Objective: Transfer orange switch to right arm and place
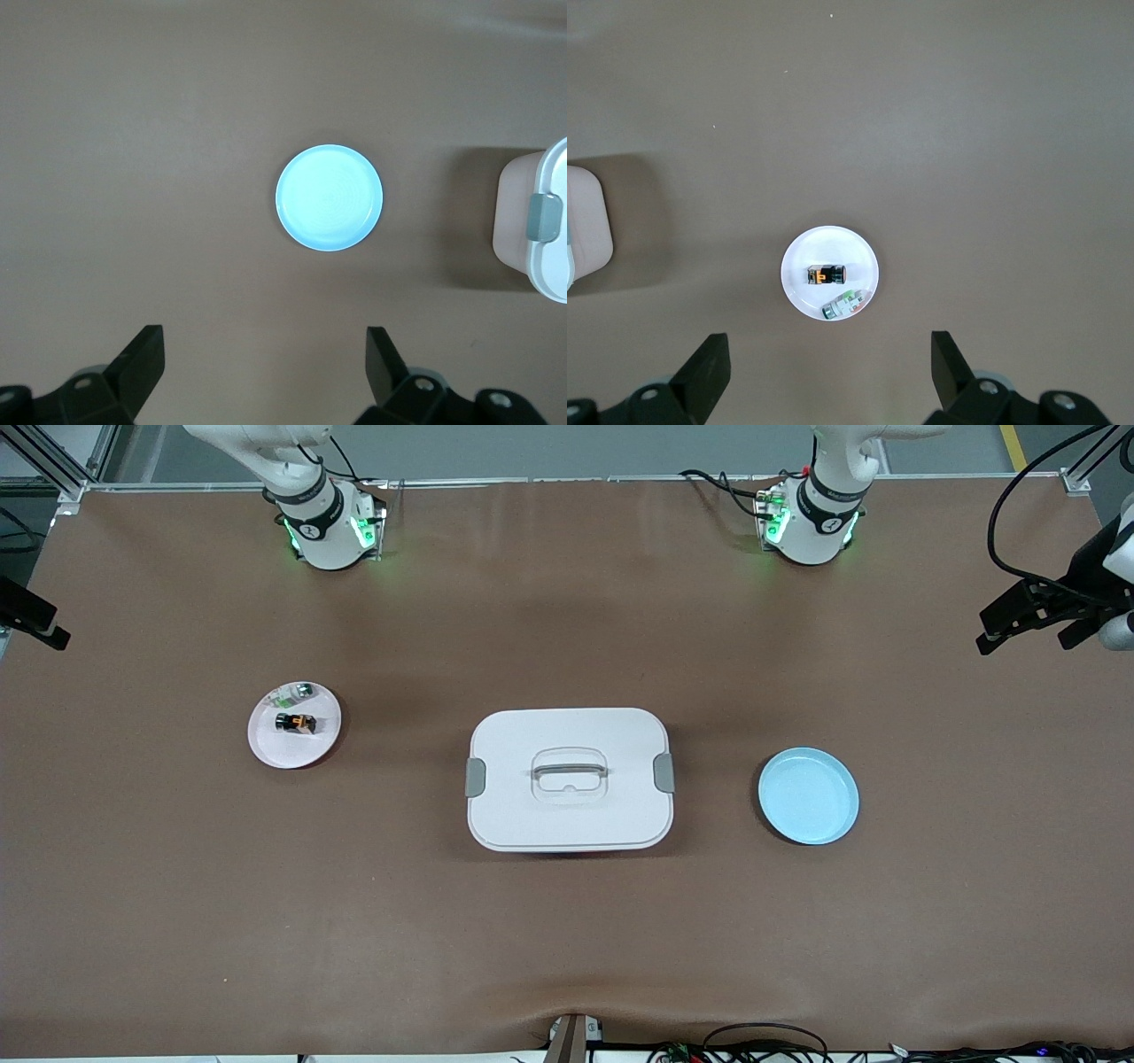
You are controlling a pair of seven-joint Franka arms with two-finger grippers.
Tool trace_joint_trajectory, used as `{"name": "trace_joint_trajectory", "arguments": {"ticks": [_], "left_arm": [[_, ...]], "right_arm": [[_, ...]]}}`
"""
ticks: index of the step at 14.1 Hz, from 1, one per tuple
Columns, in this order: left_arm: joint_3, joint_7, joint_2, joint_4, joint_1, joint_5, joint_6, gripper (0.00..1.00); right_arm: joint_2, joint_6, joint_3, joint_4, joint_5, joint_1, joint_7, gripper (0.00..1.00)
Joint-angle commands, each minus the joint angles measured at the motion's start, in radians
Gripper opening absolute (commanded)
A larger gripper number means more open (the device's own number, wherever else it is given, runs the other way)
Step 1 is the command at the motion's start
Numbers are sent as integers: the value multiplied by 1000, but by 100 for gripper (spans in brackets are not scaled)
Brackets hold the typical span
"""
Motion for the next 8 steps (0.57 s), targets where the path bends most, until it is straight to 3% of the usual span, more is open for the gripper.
{"name": "trace_joint_trajectory", "arguments": {"ticks": [1, 4, 8], "left_arm": [[3, 8, 6, 18, -5, -1, -24, 100], [3, 5, 6, 18, -7, -2, -24, 100], [3, 2, 6, 16, -5, -2, -25, 100]], "right_arm": [[8, -36, -18, 33, 4, 15, 17, 100], [8, -72, -50, 33, 15, 55, 31, 100], [8, -73, -47, 20, 38, 56, 74, 100]]}}
